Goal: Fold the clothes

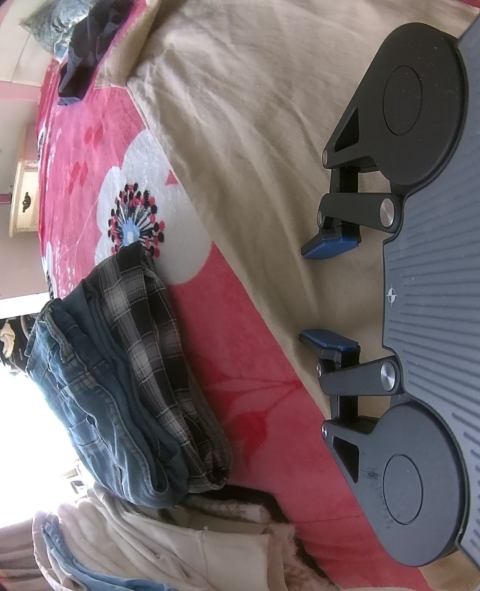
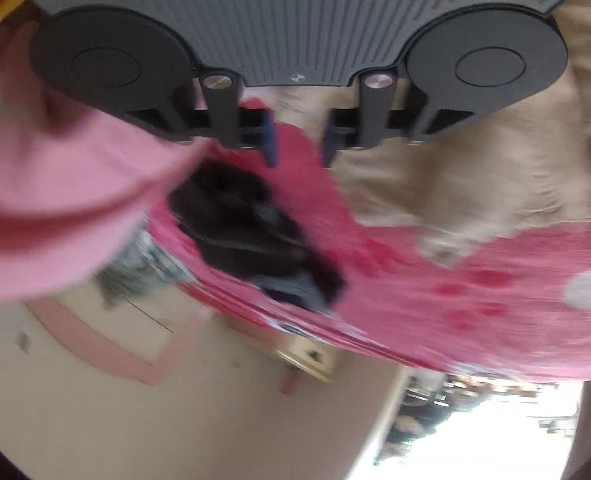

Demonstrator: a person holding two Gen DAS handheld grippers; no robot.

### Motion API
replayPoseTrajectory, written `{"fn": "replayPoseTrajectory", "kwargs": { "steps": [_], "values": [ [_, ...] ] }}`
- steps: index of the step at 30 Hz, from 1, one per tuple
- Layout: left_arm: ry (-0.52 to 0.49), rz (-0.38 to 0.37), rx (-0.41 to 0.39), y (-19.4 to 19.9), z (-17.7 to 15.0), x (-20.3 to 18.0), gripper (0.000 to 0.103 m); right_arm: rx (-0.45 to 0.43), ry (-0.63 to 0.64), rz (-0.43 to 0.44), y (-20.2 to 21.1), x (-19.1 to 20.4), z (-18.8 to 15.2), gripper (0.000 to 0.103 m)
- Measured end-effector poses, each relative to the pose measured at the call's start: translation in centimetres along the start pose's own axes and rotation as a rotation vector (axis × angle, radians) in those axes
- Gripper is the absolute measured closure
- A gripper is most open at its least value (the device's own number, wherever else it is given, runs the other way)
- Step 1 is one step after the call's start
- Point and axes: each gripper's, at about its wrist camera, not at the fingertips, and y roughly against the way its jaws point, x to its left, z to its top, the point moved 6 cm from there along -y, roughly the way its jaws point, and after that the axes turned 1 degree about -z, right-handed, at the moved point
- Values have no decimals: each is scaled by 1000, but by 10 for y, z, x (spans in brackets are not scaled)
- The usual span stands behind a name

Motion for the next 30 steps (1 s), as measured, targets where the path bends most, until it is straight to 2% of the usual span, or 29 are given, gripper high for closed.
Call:
{"fn": "replayPoseTrajectory", "kwargs": {
  "steps": [2,3,6,8,10,13,14,15,16,18,20,23,24,25,26,28,30],
  "values": [
    [-3,1,1,0,0,0,61,-41,4,0,13,0,-2,69],
    [-3,2,2,0,0,0,61,-81,-8,35,23,5,-1,64],
    [-4,5,6,0,1,-1,61,-195,46,268,57,34,6,62],
    [-5,6,6,-1,1,-1,61,-250,149,395,76,62,7,59],
    [-3,6,6,-1,2,-1,61,-264,254,466,85,92,6,59],
    [2,6,5,-1,2,-1,61,-214,330,477,76,125,2,61],
    [3,6,4,-1,2,-1,61,-177,343,467,69,131,0,66],
    [2,5,3,-1,2,-1,61,-135,357,455,60,136,-3,87],
    [2,4,3,-1,2,-1,61,-116,354,433,52,135,-4,101],
    [4,2,3,-1,2,-1,61,-111,313,359,40,122,-3,103],
    [5,-1,3,-1,2,-1,61,-112,235,234,33,92,3,103],
    [5,-4,-1,-1,1,0,61,-68,115,26,14,36,6,99],
    [5,-4,-2,-1,1,0,61,-59,98,-19,12,22,3,83],
    [6,-5,-3,-2,1,0,61,-49,82,-64,10,8,1,75],
    [7,-5,-4,-2,1,0,61,-67,74,-91,13,0,-1,67],
    [4,-4,-4,-2,1,-1,61,-139,60,-115,27,-10,1,58],
    [2,-2,-2,-2,1,-1,61,-199,36,-135,40,-17,4,56]
  ]
}}
